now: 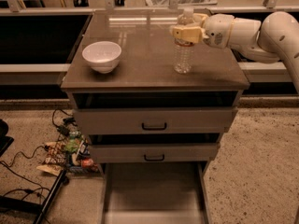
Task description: Place water bottle into bottom drawer
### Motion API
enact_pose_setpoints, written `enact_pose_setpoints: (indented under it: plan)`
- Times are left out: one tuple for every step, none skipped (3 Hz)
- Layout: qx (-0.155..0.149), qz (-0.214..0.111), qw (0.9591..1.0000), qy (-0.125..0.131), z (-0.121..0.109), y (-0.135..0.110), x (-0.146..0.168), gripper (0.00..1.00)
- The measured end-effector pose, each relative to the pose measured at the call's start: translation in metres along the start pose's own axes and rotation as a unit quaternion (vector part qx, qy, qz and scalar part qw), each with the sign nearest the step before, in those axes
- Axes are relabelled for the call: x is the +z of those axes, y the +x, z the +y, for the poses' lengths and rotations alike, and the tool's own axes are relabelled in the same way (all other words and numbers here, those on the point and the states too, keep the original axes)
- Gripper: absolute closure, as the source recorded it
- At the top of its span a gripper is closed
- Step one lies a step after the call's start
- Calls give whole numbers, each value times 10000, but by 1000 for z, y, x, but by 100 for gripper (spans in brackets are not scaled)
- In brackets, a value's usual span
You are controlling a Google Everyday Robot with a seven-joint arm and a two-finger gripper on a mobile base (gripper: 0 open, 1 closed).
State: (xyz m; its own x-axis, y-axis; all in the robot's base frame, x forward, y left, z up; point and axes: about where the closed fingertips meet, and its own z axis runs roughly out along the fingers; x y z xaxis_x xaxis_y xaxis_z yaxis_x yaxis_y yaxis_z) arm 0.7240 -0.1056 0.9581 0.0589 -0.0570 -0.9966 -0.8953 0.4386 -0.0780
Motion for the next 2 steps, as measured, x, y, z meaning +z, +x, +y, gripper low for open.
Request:
enact_pose_setpoints:
  plan:
    - [2, -3, 10000, -22, 1, 0, 3, 100]
    - [-2, -47, 10000, -19, 1, -4, 3, 100]
